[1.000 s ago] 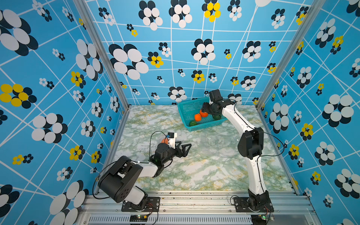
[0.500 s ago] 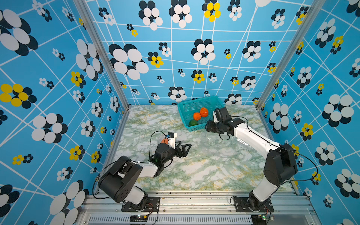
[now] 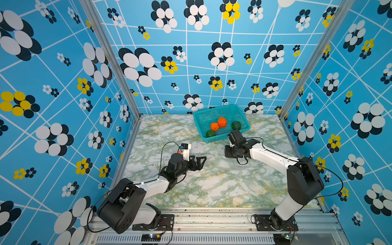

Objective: Take oranges out of containers
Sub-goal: Move the packing box to the center of the board.

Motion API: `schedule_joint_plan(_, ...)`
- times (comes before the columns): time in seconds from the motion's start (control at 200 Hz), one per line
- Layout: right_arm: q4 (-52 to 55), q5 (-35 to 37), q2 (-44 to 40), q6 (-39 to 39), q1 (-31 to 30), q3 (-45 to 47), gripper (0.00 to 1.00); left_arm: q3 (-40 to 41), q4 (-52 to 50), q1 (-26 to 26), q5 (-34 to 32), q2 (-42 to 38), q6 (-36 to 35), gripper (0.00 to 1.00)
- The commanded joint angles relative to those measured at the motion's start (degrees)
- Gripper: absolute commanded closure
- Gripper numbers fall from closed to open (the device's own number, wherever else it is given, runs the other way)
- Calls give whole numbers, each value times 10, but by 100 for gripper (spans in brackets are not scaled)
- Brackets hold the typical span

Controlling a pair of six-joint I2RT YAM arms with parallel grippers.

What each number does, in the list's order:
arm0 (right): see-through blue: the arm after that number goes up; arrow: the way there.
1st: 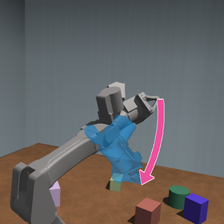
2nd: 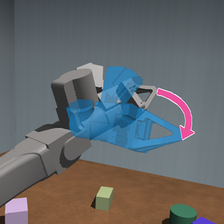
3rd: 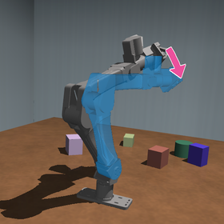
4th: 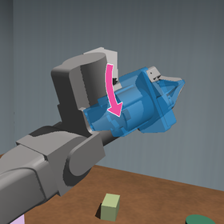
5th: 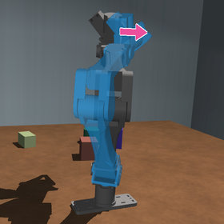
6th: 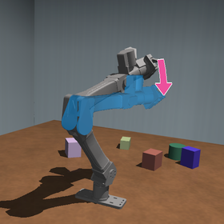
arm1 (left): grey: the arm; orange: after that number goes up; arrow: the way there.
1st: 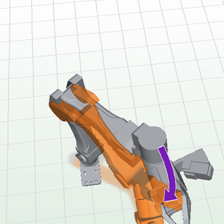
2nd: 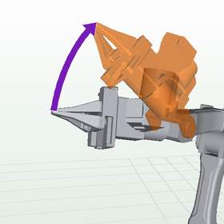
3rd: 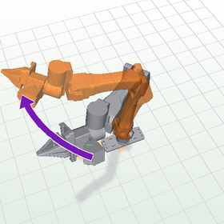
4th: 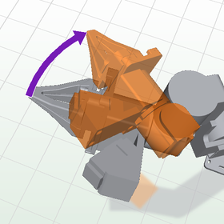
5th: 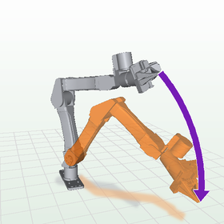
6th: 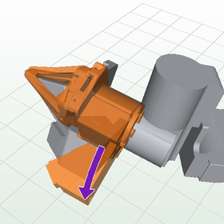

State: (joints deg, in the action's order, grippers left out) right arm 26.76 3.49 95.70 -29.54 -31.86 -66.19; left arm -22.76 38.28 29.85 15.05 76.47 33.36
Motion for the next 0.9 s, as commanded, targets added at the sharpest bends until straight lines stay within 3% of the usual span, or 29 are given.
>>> schedule_joint_plan(0.0,28,52,-35,-8,2,28,78,-25,-108,-4,-44,-32,-42,1)
schedule_joint_plan(0.26,68,116,-106,-2,5,81,73,-123,-306,-7,-97,-74,-91,0)
schedule_joint_plan(0.52,118,150,-210,13,5,95,47,-214,-497,-20,-250,-77,-94,0)
schedule_joint_plan(0.605,122,129,-240,23,5,94,40,-222,-525,-33,-258,-72,-83,0)
schedule_joint_plan(0.895,99,8,-332,11,4,111,39,-247,-584,-74,-272,-26,-109,0)
